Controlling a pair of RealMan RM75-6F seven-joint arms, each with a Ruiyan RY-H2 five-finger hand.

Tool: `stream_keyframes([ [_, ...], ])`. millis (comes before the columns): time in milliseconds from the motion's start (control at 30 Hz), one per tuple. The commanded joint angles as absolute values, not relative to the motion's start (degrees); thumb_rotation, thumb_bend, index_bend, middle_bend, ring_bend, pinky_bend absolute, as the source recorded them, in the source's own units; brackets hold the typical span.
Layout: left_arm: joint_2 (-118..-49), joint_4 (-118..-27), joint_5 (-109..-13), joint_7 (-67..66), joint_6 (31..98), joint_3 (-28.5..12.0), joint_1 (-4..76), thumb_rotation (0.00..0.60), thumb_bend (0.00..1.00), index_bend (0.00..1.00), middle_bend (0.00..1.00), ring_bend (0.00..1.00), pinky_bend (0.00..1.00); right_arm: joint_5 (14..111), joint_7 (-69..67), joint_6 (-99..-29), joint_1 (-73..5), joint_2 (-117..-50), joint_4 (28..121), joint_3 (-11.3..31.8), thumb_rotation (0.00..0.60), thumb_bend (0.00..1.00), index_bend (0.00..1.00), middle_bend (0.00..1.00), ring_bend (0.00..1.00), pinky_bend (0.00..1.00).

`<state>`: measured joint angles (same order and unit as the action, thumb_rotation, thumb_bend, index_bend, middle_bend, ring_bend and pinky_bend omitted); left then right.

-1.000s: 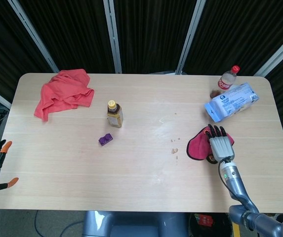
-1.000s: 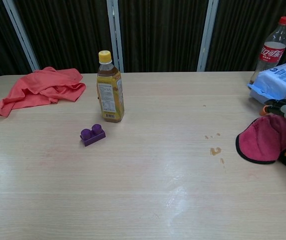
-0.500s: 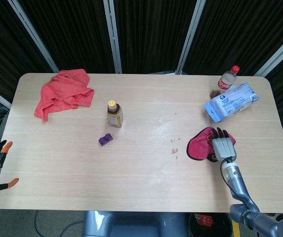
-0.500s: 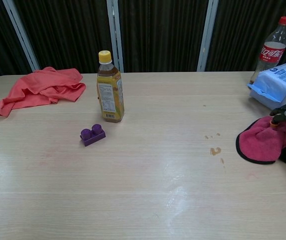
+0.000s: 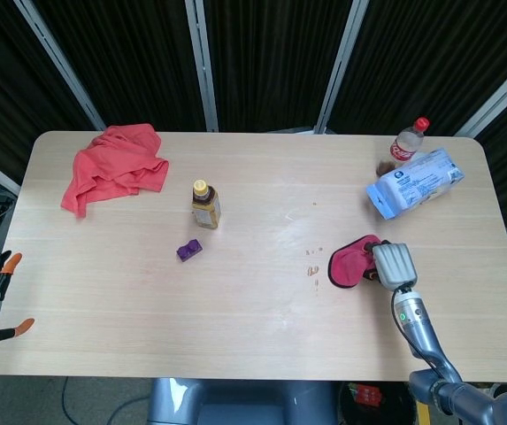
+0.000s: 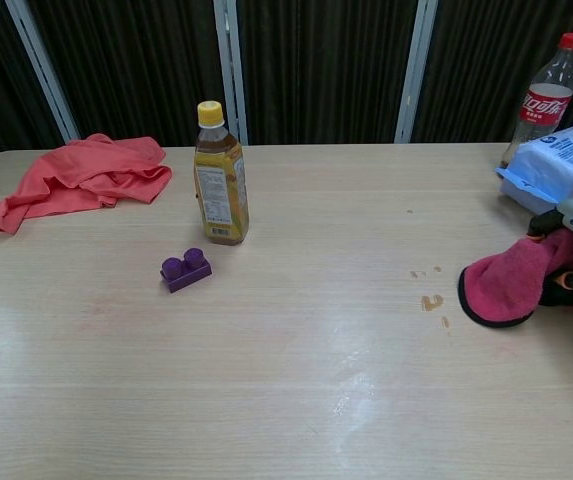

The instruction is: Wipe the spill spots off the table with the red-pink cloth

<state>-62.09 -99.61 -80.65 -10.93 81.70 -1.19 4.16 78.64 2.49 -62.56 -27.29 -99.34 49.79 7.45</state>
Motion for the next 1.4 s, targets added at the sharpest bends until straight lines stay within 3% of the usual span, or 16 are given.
stream_keyframes([
  [33, -62.1, -99.5, -80.9, -10.8, 81.8, -1.2, 4.2, 0.600, 0.00, 0.00, 0.00, 0.00, 0.00, 78.2, 3.3, -63.6, -27.4, -98.2, 53.5, 8.5, 0.600, 0.54, 0.73, 0.61, 0.49, 0.72],
  [367, -61.8, -99.7, -80.6, -10.4, 81.6, -1.0, 4.1, 0.600, 0.00, 0.00, 0.00, 0.00, 0.00, 77.0, 11.4, -63.6, -28.9, -97.6, 64.3, 9.7, 0.600, 0.54, 0.73, 0.61, 0.49, 0.72],
  [700, -61.6, -99.8, -80.6, -9.8, 81.5, -1.0, 4.1, 0.600, 0.00, 0.00, 0.00, 0.00, 0.00, 80.4, 16.2, -63.5, -30.4, -102.7, 72.6, 6.2, 0.600, 0.55, 0.73, 0.61, 0.49, 0.72],
  [1400, -61.6, -100.5, -79.5, -10.1, 81.0, -1.1, 4.1, 0.600, 0.00, 0.00, 0.00, 0.00, 0.00, 74.2, 17.3, -62.2, -28.5, -102.7, 62.3, 7.8, 0.600, 0.55, 0.73, 0.61, 0.49, 0.72],
])
